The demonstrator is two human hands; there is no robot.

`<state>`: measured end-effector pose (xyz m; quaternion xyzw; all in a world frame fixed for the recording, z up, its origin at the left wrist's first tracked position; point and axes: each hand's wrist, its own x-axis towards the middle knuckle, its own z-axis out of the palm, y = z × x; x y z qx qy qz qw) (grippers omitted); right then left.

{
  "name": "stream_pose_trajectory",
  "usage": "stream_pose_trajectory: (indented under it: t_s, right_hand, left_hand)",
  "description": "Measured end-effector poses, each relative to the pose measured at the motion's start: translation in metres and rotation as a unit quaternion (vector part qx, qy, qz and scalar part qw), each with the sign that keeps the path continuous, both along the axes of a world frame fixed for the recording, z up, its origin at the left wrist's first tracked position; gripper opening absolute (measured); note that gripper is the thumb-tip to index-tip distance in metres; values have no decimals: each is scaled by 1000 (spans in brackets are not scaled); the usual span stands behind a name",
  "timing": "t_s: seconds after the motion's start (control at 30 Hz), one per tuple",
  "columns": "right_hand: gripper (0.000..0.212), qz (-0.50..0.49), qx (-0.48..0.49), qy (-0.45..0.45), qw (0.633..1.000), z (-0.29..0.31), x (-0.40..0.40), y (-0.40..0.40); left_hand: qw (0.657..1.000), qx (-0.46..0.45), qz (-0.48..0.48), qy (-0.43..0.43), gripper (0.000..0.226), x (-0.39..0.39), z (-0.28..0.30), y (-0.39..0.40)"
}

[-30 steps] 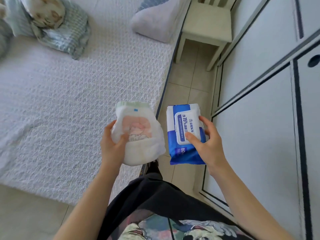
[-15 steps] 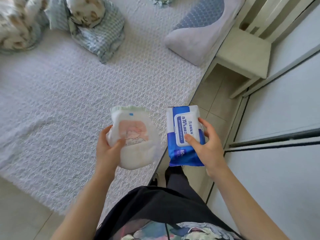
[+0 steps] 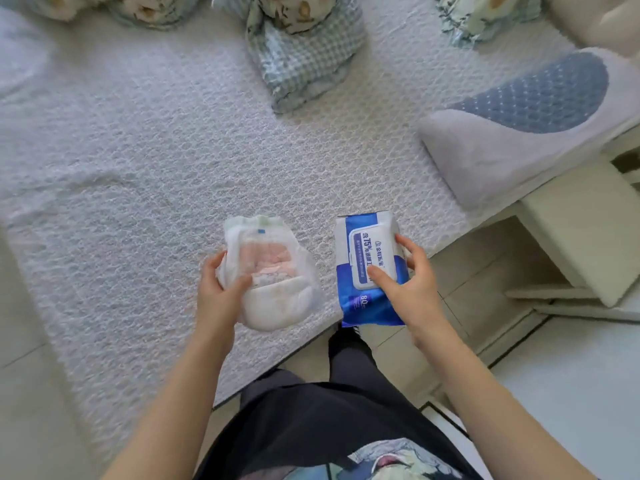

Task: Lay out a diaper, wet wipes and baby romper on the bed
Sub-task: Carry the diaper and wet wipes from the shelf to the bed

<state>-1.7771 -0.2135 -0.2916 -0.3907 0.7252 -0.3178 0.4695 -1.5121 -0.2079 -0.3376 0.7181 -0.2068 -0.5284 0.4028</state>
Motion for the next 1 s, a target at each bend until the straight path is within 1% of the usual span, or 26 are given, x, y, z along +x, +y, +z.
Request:
stream_pose_trajectory:
  t_s: [0.17, 0.23, 0.33, 0.43, 0.53, 0.6, 0.67, 0.8, 0.87, 1.0]
  right_hand:
    - [76, 53, 40, 7, 998, -16, -58, -60]
    - [83, 77, 60, 3, 995, -27, -71, -80]
    - [87, 100, 94, -2, 990, -50, -82, -102]
    - [87, 86, 127, -11, 988, -77, -85, -118]
    - [82, 51, 154, -17, 987, -105, -86, -127]
    - [82, 38, 165, -14, 985, -126, -86, -134]
    - [86, 35, 176, -5, 984, -147, -87, -140]
    - [97, 65, 178, 19, 982, -191, -85, -152]
    - [99, 99, 171, 31, 980, -211, -81, -158]
    - [100, 160, 143, 45, 976, -243, -82, -166]
  left_hand:
    - [996, 27, 85, -15, 55, -37, -19, -19]
    - [993, 47, 110, -3, 59, -53, -31, -25]
    - [987, 80, 136, 25, 52, -71, -52, -29]
    - [984, 108, 136, 31, 39, -84, -72, -34]
    - [984, 125, 126, 27, 33, -91, -96, -41]
    - [984, 134, 115, 29, 32, -94, -113, -46]
    - [984, 146, 99, 38, 34, -96, -130, -51]
    - [983, 157, 83, 40, 39, -101, -163, -60]
    - [984, 153, 83, 37, 42, -104, -180, -65]
    - [984, 142, 96, 43, 41, -112, -213, -68]
